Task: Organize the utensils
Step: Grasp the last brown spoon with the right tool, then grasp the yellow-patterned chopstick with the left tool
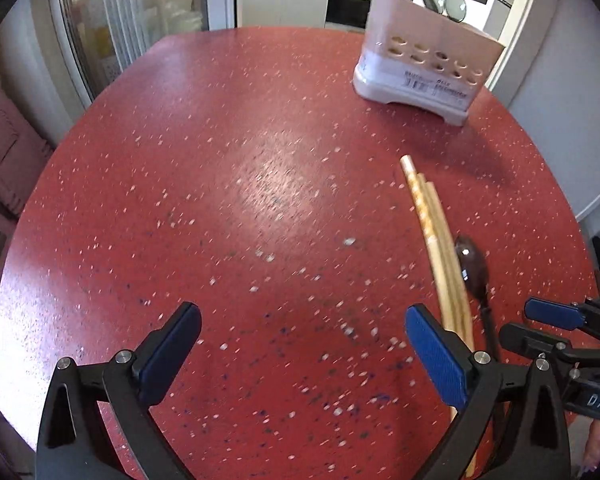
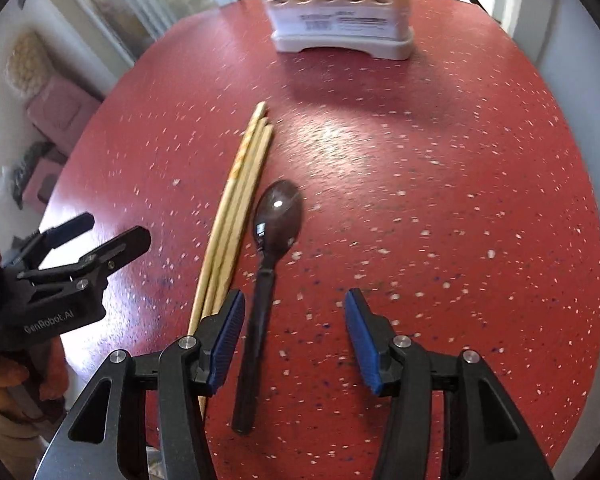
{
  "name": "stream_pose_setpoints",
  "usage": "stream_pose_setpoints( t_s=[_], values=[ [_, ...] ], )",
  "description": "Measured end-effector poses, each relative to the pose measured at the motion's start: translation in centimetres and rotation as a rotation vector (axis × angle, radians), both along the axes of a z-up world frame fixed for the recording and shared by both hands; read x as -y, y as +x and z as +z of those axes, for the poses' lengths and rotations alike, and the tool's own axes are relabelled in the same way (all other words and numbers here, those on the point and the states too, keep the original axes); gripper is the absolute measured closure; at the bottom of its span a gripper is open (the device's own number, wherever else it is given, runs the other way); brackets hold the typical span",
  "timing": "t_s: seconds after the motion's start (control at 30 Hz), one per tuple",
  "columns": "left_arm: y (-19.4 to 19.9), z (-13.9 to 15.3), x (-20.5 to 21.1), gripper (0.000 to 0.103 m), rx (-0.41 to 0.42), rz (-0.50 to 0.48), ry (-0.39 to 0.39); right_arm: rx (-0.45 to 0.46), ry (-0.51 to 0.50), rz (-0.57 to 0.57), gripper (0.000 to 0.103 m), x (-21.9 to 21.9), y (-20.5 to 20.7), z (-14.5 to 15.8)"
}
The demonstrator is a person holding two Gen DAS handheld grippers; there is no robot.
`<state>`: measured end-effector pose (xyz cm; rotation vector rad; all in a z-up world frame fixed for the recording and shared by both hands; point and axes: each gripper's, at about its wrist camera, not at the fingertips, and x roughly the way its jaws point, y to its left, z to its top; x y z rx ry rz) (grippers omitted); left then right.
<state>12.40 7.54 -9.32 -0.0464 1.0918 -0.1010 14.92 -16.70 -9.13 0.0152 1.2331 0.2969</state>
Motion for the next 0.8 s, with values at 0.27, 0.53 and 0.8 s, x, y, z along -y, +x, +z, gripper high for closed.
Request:
stream_pose_setpoints(
  t_s=[0.27, 0.53, 0.8],
  values=[
    [-0.8, -0.1, -0.8, 0.0, -0.024, -0.014, -0.041, 0.024, -0.166, 0.031, 0.055, -2.9, -0.2, -0.6],
    [0.4, 0.3, 2.2, 0.0, -0.042, -0.095, -0.078, 0.032, -0.153, 0.059, 0.091, -2.9, 0.0, -0.5],
    [1.4, -1.0, 4.4, 0.0, -0.082, -0.124, 0.015, 0.034, -0.009, 0.035, 0.091, 0.1, -0.3, 0.0]
  ],
)
